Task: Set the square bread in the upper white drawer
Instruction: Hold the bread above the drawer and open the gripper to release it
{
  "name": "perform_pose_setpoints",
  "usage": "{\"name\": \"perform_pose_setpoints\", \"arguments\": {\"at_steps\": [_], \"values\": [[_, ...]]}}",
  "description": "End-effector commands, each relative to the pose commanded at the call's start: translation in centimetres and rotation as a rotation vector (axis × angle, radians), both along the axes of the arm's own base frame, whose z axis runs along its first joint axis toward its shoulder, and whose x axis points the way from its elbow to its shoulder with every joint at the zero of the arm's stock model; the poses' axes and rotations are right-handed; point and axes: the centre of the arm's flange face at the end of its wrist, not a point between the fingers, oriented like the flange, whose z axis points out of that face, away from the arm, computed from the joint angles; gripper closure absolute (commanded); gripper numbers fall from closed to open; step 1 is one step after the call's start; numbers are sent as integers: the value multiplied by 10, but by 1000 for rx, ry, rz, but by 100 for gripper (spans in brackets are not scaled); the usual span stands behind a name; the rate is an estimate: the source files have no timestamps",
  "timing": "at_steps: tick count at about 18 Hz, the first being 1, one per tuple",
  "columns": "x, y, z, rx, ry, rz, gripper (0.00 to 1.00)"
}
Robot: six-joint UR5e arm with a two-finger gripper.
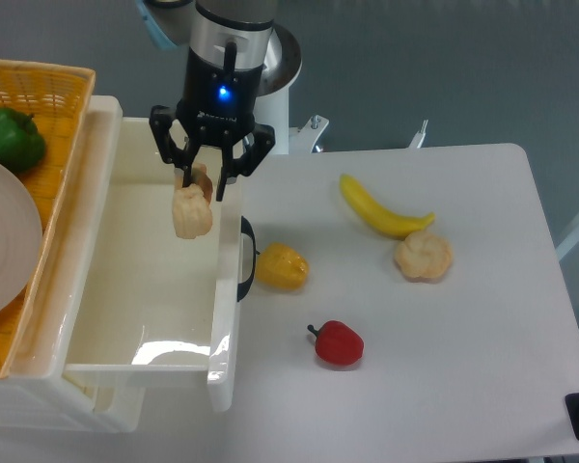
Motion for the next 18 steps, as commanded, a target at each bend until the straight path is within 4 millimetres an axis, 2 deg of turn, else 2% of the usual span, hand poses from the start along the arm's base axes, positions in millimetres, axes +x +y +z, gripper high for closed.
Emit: {"name": "perform_pose_setpoints", "arguments": {"at_steps": [4, 5, 7, 8, 10, 18], "values": [[2, 3, -2, -4, -1, -9, 45], [2, 3, -2, -3, 0, -9, 39], [1, 3, -3, -3, 2, -13, 16], [1, 4, -4, -5, 0, -14, 13], [0, 7, -8, -9, -2, -17, 0], [-3, 8, -8, -10, 8, -13, 0]]}}
